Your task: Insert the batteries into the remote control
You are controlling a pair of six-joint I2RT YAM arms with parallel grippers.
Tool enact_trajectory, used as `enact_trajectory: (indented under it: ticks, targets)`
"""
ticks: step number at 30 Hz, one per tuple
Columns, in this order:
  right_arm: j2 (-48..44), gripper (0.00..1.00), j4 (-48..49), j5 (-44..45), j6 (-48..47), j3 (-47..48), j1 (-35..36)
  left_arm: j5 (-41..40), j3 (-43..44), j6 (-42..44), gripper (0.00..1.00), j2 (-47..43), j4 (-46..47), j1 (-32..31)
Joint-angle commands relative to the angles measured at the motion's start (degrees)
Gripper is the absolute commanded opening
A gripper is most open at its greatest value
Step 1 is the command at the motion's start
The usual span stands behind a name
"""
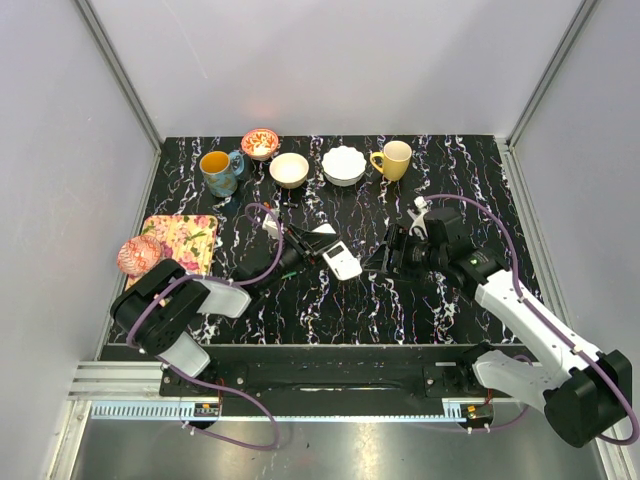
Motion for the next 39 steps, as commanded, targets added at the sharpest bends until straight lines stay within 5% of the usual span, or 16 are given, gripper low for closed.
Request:
enact_trajectory:
  ticks: [1,39]
  targets:
    - [0.4,0.78,0.1,-0.9,-0.8,3.0,0.9,-0.4,2.6,-0.8,0.0,0.1,23.7,-0.1]
    - [4.0,0.82,-2.6,2.7,-2.6,6.7,0.9,1.0,2.1,-2.1,0.0,-0.3,23.7,-0.9]
